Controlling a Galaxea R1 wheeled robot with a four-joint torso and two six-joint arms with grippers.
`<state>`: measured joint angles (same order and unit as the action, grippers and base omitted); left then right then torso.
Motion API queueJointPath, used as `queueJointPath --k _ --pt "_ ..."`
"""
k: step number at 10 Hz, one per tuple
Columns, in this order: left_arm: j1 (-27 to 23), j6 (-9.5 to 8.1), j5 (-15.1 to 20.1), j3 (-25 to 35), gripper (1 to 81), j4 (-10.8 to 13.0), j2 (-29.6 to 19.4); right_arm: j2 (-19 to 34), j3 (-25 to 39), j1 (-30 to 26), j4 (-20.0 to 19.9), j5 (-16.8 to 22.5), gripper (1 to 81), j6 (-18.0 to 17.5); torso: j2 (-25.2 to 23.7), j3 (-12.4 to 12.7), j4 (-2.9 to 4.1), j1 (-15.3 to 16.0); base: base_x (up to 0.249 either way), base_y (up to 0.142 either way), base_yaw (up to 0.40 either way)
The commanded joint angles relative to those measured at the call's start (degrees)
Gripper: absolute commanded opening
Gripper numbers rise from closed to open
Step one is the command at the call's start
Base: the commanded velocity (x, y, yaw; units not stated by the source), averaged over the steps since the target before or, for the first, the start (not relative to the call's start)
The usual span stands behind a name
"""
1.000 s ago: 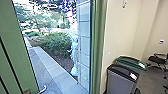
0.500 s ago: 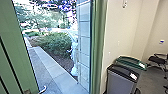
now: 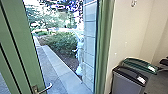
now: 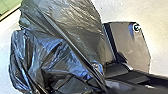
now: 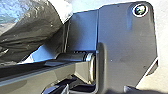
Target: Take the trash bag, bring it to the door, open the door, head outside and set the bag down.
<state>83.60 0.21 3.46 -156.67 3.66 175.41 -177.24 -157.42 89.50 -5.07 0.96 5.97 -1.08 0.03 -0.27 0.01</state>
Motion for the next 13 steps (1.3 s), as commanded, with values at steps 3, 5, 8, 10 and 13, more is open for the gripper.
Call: queueJointPath --k 3,5,8,10,13 --pt "-3.40 0.41 2.51 0.14 1.0 0.39 -0.50 -0.16 0.28 -1.65 0.50 2.38 81.1 0.27 0.00 0.02 0.00 -0.01 0.000 0.000 0.305" --pt "-3.14 0.41 2.43 0.23 1.0 0.39 -1.20 0.28 0.63 -1.47 -0.03 2.38 81.1 0.35 0.00 0.02 0.00 -0.01 0.000 0.000 0.309" --pt "-1.55 0.41 -1.00 0.93 1.0 0.39 -2.87 1.34 3.62 -0.85 0.50 2.29 81.1 0.35 0.00 0.02 0.00 -0.01 0.000 0.000 0.309" --pt "-0.59 0.41 -2.04 3.81 1.0 0.39 -4.88 3.26 6.68 -0.51 0.59 2.20 81.1 0.36 -0.02 0.02 0.00 -0.01 0.000 0.000 0.310" --pt "-0.23 0.41 -2.58 4.62 1.0 0.39 -6.47 5.38 6.70 0.02 0.59 1.23 81.1 0.35 -0.02 0.02 0.00 -0.01 0.000 0.000 0.310"
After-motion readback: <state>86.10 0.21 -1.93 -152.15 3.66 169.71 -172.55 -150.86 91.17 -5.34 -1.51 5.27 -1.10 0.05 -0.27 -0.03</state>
